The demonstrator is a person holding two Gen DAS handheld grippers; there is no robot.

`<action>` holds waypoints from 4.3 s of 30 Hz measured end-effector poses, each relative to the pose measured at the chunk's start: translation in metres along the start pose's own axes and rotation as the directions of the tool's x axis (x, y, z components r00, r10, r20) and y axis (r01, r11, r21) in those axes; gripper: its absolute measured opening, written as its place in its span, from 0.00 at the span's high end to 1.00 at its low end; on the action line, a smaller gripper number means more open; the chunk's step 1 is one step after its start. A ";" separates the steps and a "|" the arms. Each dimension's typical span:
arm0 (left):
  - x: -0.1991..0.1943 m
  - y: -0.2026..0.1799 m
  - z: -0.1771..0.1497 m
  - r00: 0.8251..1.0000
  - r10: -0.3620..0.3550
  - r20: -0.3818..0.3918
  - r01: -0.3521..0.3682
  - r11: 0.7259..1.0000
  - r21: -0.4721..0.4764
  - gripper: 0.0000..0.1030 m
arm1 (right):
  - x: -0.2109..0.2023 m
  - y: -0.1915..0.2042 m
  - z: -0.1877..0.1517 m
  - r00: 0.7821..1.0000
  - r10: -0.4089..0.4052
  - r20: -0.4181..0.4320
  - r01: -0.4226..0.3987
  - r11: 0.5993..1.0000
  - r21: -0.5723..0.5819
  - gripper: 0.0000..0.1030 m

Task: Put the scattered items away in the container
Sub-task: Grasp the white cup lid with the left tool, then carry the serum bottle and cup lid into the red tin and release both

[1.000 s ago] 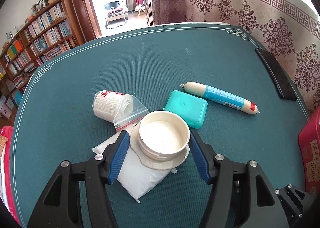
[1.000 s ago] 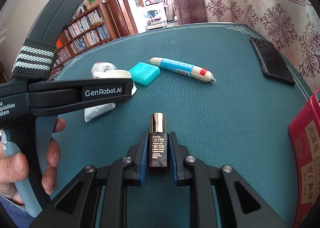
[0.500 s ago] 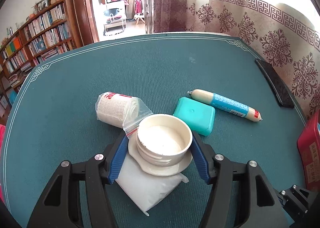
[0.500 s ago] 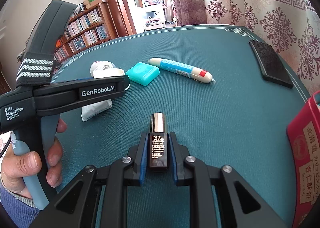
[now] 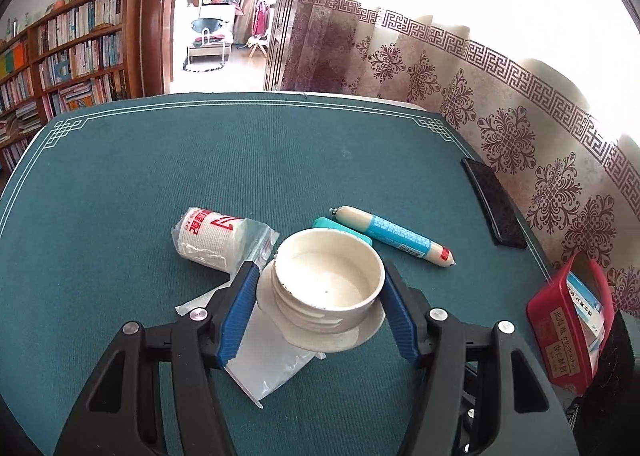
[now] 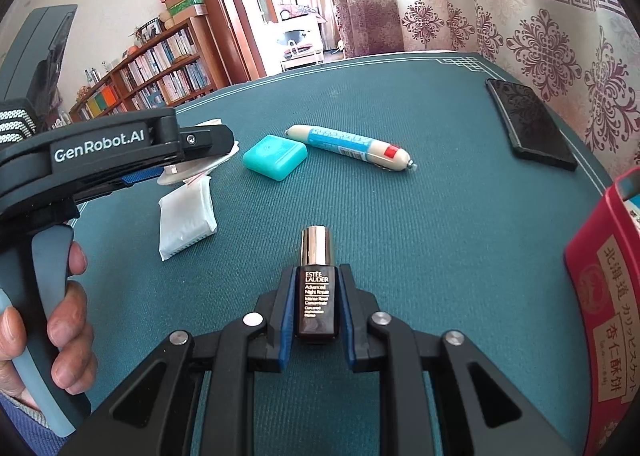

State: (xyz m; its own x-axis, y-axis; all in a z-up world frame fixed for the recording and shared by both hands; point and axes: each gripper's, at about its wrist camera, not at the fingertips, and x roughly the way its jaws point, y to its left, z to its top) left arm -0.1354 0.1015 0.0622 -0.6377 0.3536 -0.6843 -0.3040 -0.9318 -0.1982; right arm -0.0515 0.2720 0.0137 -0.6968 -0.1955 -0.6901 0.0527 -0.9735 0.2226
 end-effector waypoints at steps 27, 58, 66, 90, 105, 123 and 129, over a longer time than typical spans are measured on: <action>-0.074 0.015 0.027 0.991 -0.052 0.124 0.061 0.996 -0.069 0.38 | -0.156 -0.124 -0.027 0.950 -0.294 0.110 0.251 0.922 0.295 0.79; -0.083 -0.061 0.021 0.988 -0.118 0.103 0.109 0.990 0.092 0.38 | -0.177 -0.168 -0.045 0.918 -0.386 0.086 0.343 0.885 0.315 0.79; -0.084 -0.105 0.016 0.987 -0.138 0.088 0.121 0.976 0.179 0.38 | -0.189 -0.172 -0.048 0.915 -0.387 0.113 0.337 0.889 0.312 0.78; -0.055 -0.264 -0.029 0.952 -0.296 -0.078 0.302 0.865 0.400 0.38 | -0.215 -0.170 -0.065 0.891 -0.422 0.166 0.360 0.881 0.306 0.67; -0.044 -0.310 -0.049 0.929 -0.341 -0.144 0.368 0.811 0.455 0.38 | -0.221 -0.178 -0.066 0.877 -0.448 0.170 0.375 0.863 0.339 0.67; -0.033 -0.289 -0.039 0.914 -0.355 -0.196 0.403 0.847 0.346 0.34 | -0.231 -0.172 -0.065 0.843 -0.493 0.217 0.404 0.845 0.351 0.21; -0.032 -0.271 -0.031 0.924 -0.333 -0.187 0.377 0.876 0.302 0.33 | -0.222 -0.162 -0.061 0.857 -0.469 0.213 0.390 0.861 0.325 0.21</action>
State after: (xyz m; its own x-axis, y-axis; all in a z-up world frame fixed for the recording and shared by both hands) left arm -0.0107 0.3399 0.1155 -0.3559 0.6219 -0.6976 -0.7203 -0.6581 -0.2193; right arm 0.1386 0.4658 0.0888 -0.7744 0.3137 -0.5495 -0.4591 -0.8762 0.1467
